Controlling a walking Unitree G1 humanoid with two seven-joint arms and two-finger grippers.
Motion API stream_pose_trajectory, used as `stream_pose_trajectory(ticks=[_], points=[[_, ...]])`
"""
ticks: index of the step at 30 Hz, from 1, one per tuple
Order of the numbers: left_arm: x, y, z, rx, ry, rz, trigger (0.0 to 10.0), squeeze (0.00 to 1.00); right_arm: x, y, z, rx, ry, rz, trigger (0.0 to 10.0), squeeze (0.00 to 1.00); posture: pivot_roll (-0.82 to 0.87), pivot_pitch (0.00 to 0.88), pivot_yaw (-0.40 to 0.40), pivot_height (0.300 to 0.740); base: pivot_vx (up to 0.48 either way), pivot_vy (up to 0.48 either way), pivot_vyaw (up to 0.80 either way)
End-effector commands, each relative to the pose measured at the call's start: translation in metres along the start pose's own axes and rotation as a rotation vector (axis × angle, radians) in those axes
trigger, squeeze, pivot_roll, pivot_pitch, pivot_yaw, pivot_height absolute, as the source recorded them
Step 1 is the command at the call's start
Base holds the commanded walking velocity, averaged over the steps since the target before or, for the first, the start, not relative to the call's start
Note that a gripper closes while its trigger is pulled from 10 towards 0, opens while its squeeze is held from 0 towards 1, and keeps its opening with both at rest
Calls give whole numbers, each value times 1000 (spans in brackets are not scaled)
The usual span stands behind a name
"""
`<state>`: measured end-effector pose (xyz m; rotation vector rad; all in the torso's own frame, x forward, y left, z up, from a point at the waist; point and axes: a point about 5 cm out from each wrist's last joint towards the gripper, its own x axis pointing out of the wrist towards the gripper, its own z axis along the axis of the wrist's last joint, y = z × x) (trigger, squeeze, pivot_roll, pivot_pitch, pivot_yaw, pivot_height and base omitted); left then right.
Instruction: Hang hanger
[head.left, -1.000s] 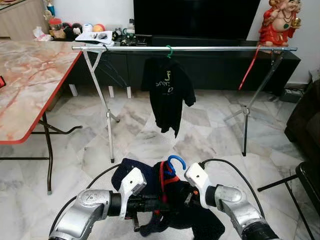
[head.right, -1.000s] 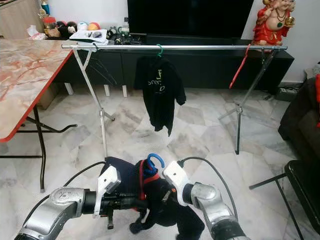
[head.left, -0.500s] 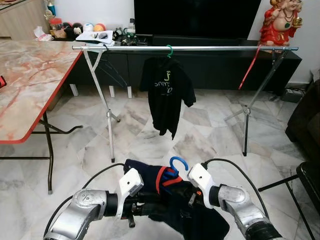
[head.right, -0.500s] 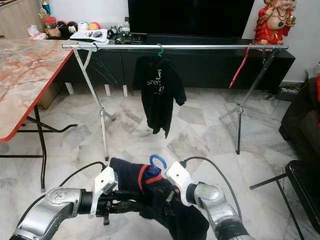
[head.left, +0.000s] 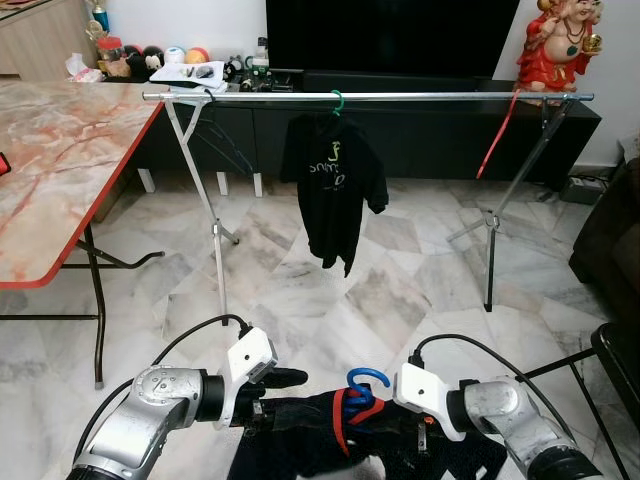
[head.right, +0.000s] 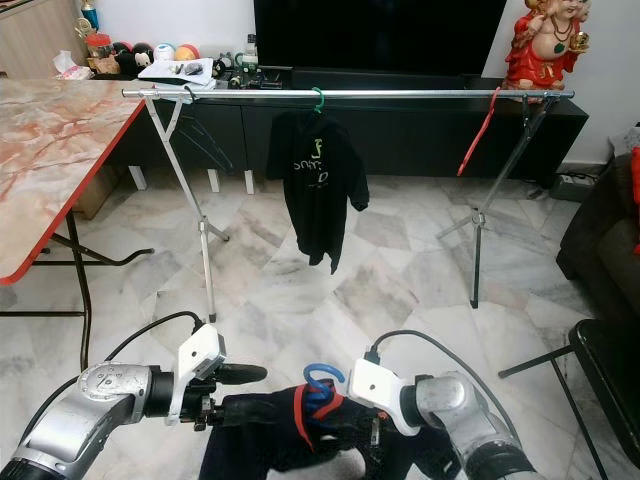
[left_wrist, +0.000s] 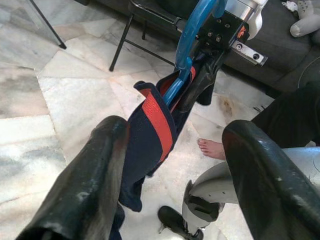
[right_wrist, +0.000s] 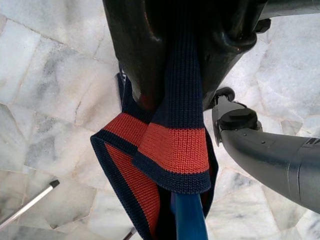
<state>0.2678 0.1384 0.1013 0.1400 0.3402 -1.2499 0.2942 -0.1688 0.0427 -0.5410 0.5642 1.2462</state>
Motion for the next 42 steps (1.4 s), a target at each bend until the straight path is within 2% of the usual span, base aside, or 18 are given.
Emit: stream_pose_trajectory(ticks=[1, 25, 26, 27, 29, 42], points=[[-1, 1, 5, 34, 3, -5, 10000, 1000, -1, -2, 4, -27, -5, 2, 0, 0, 125, 49, -28, 740, 0, 0, 0], [-1, 0, 5, 36, 6, -12, 10000, 1000, -2, -2, 3, -35, -4, 8, 0, 0, 125, 49, -28, 740, 0, 0, 0], [10, 4, -5, 42, 36, 21, 10000, 0, -1, 0, 11, -70, -38, 53, 0, 0, 107, 55, -36, 740, 0, 0, 0], [24, 7, -17, 54, 76, 53, 10000, 0, 0, 3, 20, -115, -81, 108, 0, 0, 107, 55, -36, 740, 0, 0, 0], [27, 7, -19, 57, 85, 58, 10000, 0, 1, 4, 23, -124, -90, 118, 0, 0, 107, 56, -36, 740, 0, 0, 0], [32, 6, -24, 76, 104, 0, 10000, 0, 1, 2, 27, -132, -100, 104, 0, 0, 104, 56, -36, 740, 0, 0, 0]])
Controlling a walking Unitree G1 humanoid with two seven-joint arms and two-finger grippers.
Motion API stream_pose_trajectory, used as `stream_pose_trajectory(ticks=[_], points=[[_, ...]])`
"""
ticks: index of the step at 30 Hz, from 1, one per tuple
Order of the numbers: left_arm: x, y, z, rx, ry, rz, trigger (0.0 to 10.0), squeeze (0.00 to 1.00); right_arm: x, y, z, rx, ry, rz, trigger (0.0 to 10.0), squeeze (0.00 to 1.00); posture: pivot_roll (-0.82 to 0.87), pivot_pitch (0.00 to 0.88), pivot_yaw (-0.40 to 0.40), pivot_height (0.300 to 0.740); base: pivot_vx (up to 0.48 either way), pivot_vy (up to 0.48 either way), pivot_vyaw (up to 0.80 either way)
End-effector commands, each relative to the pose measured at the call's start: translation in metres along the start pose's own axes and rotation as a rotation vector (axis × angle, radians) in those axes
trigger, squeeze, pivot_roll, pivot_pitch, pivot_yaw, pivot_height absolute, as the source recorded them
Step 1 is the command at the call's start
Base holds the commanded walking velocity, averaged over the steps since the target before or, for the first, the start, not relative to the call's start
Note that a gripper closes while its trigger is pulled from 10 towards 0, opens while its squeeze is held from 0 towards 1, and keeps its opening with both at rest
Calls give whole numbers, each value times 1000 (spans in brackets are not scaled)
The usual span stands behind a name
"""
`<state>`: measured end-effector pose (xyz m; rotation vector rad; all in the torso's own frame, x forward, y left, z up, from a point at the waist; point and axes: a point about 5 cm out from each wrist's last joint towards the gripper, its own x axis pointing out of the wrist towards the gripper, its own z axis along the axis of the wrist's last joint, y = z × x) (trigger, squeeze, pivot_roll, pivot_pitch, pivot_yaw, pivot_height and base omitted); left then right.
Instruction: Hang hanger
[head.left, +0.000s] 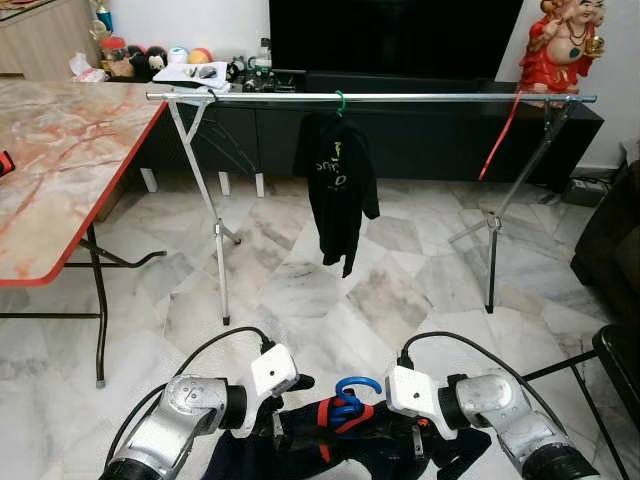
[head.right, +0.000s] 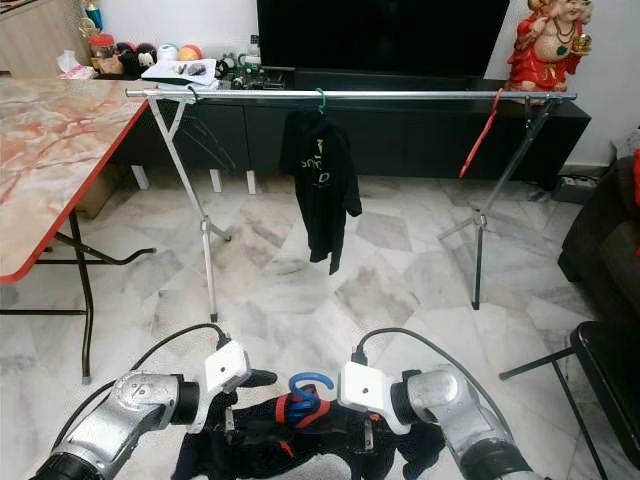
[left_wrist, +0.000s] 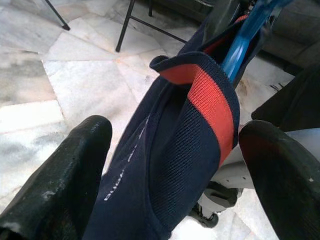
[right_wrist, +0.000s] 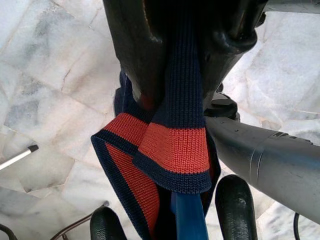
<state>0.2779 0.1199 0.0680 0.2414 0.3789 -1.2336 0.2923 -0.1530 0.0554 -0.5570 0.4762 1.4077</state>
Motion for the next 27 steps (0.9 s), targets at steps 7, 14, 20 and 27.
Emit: stream_pose_trajectory(ticks=[7, 14, 20, 27], points=[[4, -2, 0, 26, 15, -36, 10000, 0, 3, -4, 12, -32, -42, -18, 0, 0, 106, 57, -37, 740, 0, 0, 0], [7, -2, 2, 23, -1, -48, 10000, 0, 8, -7, 16, -39, -51, -31, 0, 0, 108, 58, -39, 740, 0, 0, 0], [9, -2, 3, 18, -9, -54, 9882, 0, 10, -10, 20, -45, -59, -45, 0, 0, 107, 60, -41, 740, 0, 0, 0], [10, -3, 3, 7, -21, -61, 4431, 0, 12, -12, 27, -47, -95, -35, 0, 0, 106, 62, -44, 740, 0, 0, 0]])
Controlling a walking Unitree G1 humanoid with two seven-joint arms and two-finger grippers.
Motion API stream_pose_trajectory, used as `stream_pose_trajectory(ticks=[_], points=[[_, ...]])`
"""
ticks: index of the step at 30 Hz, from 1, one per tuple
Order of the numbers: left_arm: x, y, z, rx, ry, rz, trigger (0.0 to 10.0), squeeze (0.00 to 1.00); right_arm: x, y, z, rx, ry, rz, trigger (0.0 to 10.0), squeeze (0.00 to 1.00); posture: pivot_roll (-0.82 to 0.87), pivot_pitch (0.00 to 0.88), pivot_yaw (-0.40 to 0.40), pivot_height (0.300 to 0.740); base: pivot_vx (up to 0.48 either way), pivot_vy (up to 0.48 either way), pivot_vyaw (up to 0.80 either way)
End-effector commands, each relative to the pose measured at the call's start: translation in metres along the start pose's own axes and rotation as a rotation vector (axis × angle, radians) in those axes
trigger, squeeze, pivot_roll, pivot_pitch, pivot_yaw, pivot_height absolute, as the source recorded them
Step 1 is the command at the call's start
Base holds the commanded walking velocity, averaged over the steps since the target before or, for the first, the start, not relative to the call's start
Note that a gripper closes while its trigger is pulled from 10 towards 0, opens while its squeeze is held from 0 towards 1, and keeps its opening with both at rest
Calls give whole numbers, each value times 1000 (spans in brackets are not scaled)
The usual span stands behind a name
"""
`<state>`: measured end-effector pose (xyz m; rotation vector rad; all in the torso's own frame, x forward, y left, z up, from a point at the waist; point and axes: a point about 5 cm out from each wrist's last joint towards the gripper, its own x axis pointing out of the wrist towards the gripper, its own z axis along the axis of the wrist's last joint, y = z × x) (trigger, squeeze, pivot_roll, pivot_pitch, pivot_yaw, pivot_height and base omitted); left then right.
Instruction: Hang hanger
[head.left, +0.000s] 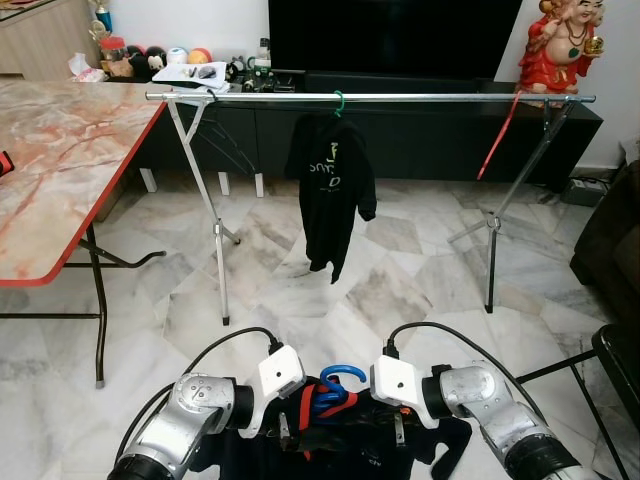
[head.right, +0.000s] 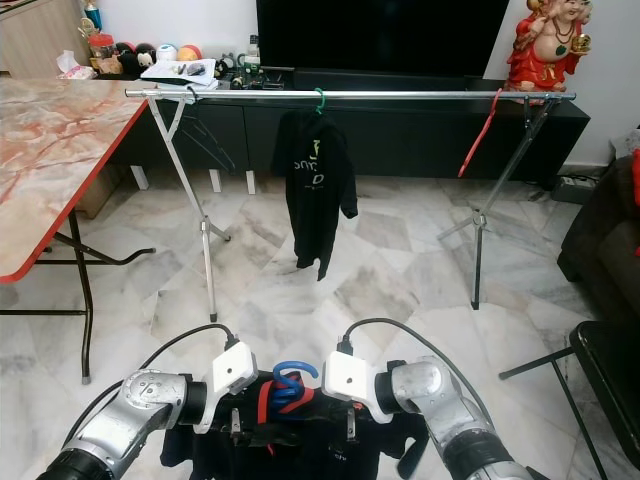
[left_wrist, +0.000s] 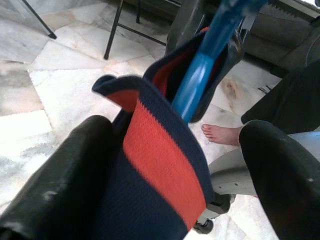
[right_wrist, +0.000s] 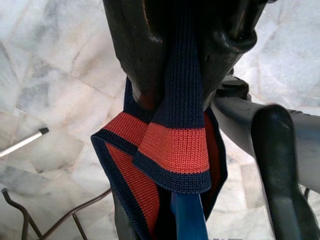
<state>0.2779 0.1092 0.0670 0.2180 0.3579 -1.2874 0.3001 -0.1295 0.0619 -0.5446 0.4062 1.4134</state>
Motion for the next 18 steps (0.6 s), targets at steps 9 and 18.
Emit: stream_pose_trajectory(ticks=[9, 18], points=[[2, 0, 0, -7, 0, -11, 0, 0, -4, -6, 9, -16, -50, -7, 0, 0, 103, 63, -46, 740, 0, 0, 0], [3, 1, 0, -6, 0, -13, 0, 0, -5, -7, 9, -13, -50, -6, 0, 0, 101, 60, -46, 740, 0, 0, 0]])
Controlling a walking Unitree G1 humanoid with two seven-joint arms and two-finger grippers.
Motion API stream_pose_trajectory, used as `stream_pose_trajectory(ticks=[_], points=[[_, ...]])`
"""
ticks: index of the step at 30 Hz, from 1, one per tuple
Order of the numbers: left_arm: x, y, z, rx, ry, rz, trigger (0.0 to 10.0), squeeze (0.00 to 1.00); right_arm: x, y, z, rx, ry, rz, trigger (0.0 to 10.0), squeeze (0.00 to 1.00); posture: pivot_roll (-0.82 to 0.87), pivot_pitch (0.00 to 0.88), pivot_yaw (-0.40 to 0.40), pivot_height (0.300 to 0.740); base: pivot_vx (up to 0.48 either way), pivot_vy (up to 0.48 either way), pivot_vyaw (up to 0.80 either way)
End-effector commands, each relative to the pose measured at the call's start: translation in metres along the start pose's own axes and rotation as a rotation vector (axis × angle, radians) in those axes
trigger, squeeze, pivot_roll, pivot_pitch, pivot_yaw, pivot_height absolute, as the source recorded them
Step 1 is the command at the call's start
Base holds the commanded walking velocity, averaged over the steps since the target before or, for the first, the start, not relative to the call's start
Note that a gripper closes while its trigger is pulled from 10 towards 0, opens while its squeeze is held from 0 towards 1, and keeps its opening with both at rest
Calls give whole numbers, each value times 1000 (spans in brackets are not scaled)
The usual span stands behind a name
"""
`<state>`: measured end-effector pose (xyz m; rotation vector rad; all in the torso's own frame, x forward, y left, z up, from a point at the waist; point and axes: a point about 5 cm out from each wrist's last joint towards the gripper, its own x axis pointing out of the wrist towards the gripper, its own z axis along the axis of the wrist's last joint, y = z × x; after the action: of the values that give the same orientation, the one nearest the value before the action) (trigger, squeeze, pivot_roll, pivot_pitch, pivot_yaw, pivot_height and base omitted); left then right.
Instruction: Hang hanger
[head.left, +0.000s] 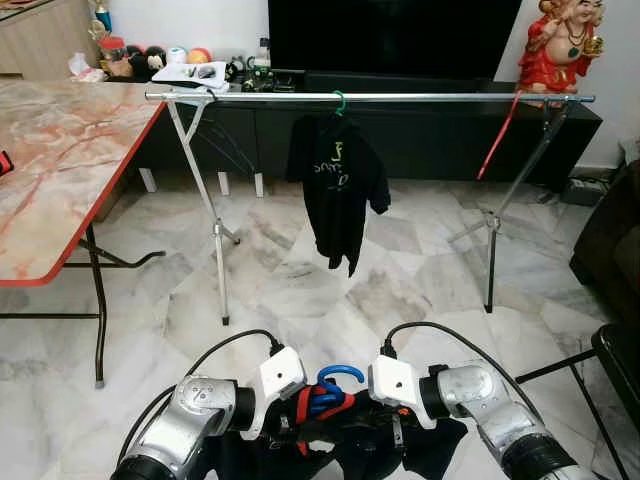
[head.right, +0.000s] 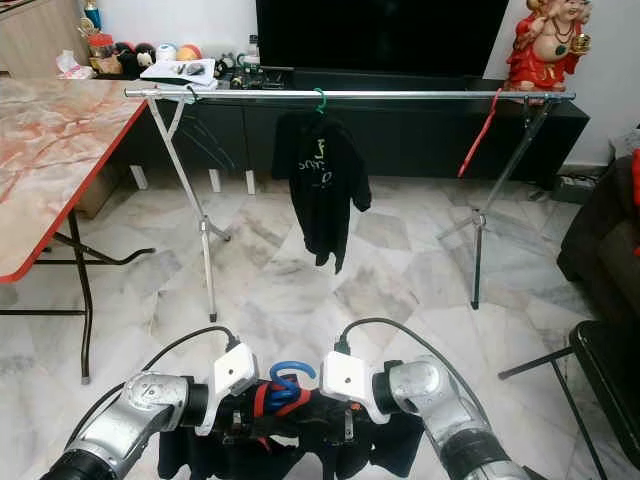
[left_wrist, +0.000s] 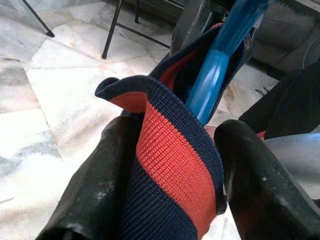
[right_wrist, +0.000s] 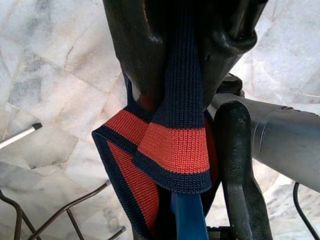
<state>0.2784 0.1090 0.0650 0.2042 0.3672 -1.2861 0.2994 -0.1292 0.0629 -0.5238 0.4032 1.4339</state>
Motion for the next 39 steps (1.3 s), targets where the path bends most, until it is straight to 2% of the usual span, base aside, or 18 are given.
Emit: stream_pose_trajectory(ticks=[1, 35, 36, 37, 38, 39], points=[[2, 0, 1, 9, 1, -11, 0, 0, -5, -7, 8, -21, -32, -24, 0, 0, 101, 60, -46, 740, 0, 0, 0], [3, 1, 2, 2, -7, -10, 0, 0, -6, -8, 7, -13, -23, -24, 0, 0, 102, 54, -46, 740, 0, 0, 0], [3, 1, 2, 0, -8, -10, 0, 0, -6, -8, 6, -14, -18, -31, 3333, 0, 102, 54, -46, 740, 0, 0, 0], [3, 1, 2, 0, -8, -10, 0, 0, -6, -8, 6, -14, -15, -35, 3333, 0, 102, 54, -46, 740, 0, 0, 0], [3, 1, 2, -1, -9, -10, 0, 0, -6, -8, 6, -16, -12, -38, 9569, 0, 102, 54, -46, 740, 0, 0, 0], [3, 1, 2, -2, -9, -10, 0, 0, -6, -9, 6, -20, -8, -42, 10000, 0, 102, 54, -46, 740, 0, 0, 0]])
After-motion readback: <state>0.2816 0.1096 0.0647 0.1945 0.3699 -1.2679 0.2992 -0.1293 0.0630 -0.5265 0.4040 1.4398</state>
